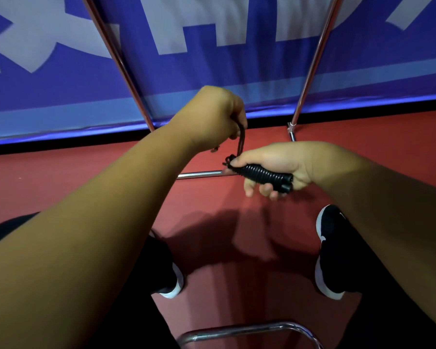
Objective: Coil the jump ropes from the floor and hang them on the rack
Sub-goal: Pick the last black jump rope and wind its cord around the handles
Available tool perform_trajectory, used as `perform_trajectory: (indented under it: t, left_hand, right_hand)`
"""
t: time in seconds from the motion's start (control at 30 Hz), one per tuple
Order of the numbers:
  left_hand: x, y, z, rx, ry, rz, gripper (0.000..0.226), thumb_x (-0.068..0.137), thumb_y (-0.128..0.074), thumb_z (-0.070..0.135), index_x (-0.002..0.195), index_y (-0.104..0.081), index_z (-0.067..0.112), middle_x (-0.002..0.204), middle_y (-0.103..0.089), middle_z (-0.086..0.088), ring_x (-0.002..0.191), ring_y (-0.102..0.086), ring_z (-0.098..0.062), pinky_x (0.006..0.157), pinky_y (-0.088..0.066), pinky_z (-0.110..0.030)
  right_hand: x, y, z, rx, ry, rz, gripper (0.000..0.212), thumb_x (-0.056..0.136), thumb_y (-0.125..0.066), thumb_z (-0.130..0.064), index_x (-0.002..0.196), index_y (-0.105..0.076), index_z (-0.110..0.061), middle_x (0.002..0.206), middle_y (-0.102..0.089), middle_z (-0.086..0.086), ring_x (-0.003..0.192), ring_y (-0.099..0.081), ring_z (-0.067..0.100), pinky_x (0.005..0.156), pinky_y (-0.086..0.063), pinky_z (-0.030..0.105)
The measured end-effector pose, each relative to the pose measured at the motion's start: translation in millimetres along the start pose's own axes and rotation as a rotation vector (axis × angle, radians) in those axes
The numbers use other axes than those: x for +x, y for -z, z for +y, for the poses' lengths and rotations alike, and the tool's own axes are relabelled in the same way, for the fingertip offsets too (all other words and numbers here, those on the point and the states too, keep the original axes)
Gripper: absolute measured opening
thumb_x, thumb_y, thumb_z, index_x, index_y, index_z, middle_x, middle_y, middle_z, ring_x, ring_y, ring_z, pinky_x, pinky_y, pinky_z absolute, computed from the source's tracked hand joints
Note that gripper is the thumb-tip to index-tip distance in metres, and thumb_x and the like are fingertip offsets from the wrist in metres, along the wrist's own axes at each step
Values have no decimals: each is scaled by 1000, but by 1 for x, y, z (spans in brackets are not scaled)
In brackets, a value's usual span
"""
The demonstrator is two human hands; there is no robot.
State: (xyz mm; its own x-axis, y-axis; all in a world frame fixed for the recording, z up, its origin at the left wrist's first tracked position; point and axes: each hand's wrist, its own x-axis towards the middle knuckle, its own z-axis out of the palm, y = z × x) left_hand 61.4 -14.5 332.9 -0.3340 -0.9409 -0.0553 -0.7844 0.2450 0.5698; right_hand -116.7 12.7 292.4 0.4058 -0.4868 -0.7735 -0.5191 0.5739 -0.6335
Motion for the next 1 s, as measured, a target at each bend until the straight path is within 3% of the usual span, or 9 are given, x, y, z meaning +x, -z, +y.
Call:
perform_trajectory:
  t: [0.17,0.27,0.33,0.47,0.57,0.7,0.77,0.9,1.0]
  left_hand:
    - [-3,4,4,-25,-35,-10,15,86,-78,5,92,-81,19,72,-75,9,59,-71,1,70,-60,-21]
    - [-1,4,6,-41,-27,-50,11,88,-82,18,96,-83,25,70,-73,13,53,-65,1,61,-51,-11]
    - [-1,4,5,-82,2,-77,5,92,-79,27,94,-83,27,76,-75,5,56,-60,0,61,-49,-16]
    - [1,6,-2,-159,121,-106,8,89,-80,15,91,-83,22,73,-76,7,57,-61,-2,63,-53,-20]
    - [-1,8,-6,-170,189,-144,12,82,-88,10,91,-80,13,73,-76,-3,61,-68,-8,67,-63,-26]
    - [-6,7,-1,-195,307,-276,20,87,-85,14,96,-70,6,80,-77,-18,61,-75,-20,49,-56,-24]
    - [-7,6,-2,-185,343,-316,18,96,-76,18,103,-68,4,82,-77,-21,61,-76,-22,51,-59,-27]
    - [-10,-4,-9,-201,413,-380,32,108,-55,31,103,-70,3,96,-73,-19,72,-78,-33,75,-66,-45]
    - [-10,-12,-12,-415,390,-325,38,111,-48,32,92,-65,4,92,-70,-14,60,-66,-19,60,-60,-33]
  right_hand:
    - [18,8,5,129,68,215,32,104,-62,-46,122,-66,-20,82,-67,7,45,-48,11,43,-43,22]
    - [26,14,7,270,138,302,24,105,-64,-44,115,-59,-23,82,-56,4,45,-45,11,46,-42,23]
    - [27,17,8,316,164,332,22,103,-68,-41,113,-57,-25,80,-53,3,45,-45,11,48,-42,24]
    - [26,22,7,288,238,349,17,94,-67,-14,107,-59,-22,79,-53,5,50,-47,15,50,-42,27]
    - [20,20,1,369,271,294,15,89,-66,-32,98,-58,-23,79,-55,4,52,-50,18,52,-43,29]
    - [19,14,-3,377,272,325,52,89,-63,-77,101,-62,-26,71,-57,1,49,-47,18,50,-43,29]
    - [20,9,-3,347,295,343,50,94,-60,-75,102,-61,-26,72,-55,2,47,-44,18,49,-41,28]
    - [19,4,-5,358,389,387,36,103,-57,-62,101,-57,-26,73,-53,5,47,-42,19,49,-39,28]
    - [16,8,-9,367,417,472,34,105,-54,-58,103,-61,-25,73,-55,6,46,-43,19,50,-39,29]
